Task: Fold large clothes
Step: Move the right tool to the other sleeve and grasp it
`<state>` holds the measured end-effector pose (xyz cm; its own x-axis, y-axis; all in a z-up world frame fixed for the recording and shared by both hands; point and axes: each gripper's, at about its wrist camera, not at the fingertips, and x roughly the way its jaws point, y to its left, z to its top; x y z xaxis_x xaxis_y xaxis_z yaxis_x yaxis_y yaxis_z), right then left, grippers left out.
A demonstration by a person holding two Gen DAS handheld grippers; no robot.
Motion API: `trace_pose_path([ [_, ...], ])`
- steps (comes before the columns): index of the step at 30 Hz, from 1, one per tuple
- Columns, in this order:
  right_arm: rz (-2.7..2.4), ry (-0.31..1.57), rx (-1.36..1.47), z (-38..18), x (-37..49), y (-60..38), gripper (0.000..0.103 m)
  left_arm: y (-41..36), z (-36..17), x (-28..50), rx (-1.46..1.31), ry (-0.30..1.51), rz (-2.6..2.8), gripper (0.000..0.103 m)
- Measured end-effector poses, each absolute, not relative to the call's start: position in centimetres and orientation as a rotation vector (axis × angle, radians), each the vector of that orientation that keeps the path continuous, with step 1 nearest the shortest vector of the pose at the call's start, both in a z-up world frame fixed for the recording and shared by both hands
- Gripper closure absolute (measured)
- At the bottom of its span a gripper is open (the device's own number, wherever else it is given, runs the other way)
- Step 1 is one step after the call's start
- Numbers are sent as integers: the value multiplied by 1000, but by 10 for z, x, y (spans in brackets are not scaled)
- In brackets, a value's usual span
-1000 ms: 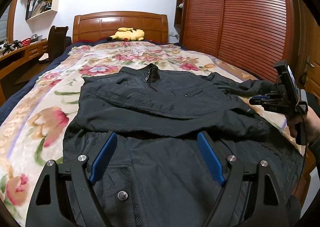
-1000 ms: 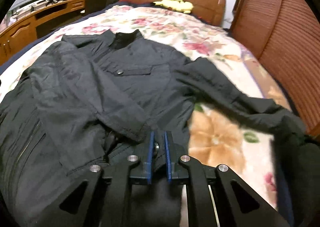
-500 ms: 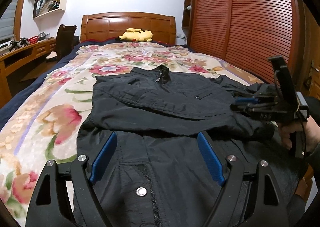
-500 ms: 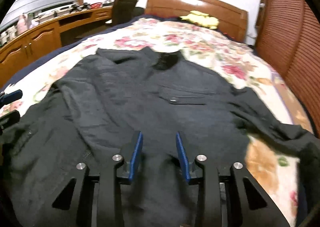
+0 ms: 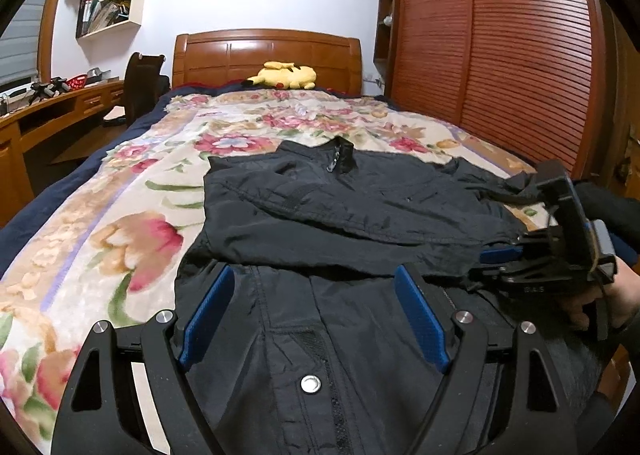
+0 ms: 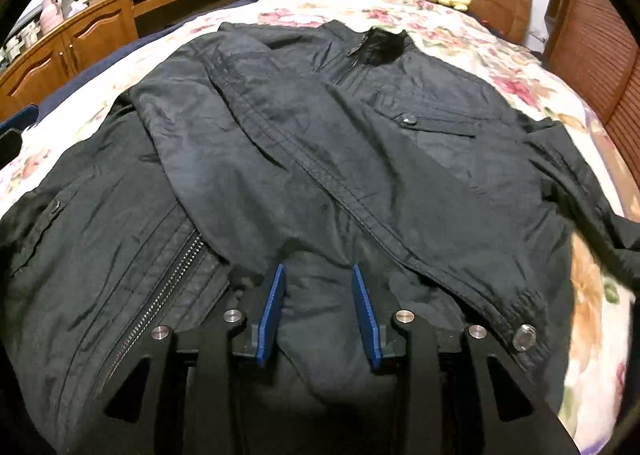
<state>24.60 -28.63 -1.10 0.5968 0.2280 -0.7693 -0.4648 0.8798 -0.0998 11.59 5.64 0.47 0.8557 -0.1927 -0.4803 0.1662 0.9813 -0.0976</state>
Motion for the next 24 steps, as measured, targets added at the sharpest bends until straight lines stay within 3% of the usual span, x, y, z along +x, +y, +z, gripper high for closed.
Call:
trace_pose_path([
  [4, 381, 807, -319, -3, 233, -291, 65, 55, 6, 116, -54, 506, -205, 20],
  [6, 368, 804, -323, -3, 229, -297, 65, 52, 6, 116, -40, 504, -205, 15],
  [7, 362, 803, -320, -2, 226, -300, 65, 50, 6, 116, -32, 499, -202, 8],
  [17, 381, 862, -316, -5, 209, -319, 61, 16, 5, 124, -5, 517, -252, 7],
  [22, 388, 801, -260, 11, 204, -331, 61, -3, 3, 129, -20, 540, -298, 7],
  [24, 362, 770, -243, 21, 203, -344, 56, -9, 3, 129, -13, 539, -303, 7],
])
